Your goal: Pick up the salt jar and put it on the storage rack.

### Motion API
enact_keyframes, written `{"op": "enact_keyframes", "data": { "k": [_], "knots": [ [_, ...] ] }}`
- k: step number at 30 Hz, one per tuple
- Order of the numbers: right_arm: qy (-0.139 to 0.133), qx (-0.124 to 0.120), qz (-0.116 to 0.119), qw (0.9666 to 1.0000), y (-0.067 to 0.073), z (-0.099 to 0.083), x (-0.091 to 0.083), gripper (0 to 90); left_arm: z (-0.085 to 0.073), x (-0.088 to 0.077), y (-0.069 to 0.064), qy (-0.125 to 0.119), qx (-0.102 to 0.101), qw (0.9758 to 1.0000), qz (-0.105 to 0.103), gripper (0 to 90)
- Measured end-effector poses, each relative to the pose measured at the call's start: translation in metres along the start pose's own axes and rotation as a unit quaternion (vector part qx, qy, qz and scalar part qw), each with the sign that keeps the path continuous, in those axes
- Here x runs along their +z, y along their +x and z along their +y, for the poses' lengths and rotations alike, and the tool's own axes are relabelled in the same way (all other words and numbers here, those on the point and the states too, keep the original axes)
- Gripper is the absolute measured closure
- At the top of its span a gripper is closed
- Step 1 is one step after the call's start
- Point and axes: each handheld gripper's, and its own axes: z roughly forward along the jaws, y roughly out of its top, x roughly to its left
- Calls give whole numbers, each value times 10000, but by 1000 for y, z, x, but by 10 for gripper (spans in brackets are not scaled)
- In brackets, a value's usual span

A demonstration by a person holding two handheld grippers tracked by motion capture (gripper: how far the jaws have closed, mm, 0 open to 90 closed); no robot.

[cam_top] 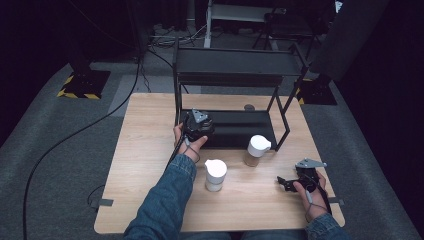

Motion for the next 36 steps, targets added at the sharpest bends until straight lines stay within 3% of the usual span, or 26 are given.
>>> {"op": "enact_keyframes", "data": {
  "k": [22,33,36],
  "knots": [
    [1,4,4,10000,0,0,0,4,-3,21,5,374,-130,9992,23,299],
    [-1,0,6,10000,0,0,0,4,-5,26,6,411,-206,9989,-15,297],
    [-1,0,6,10000,0,0,0,4,-3,26,6,421,-298,9987,29,215]
  ]
}}
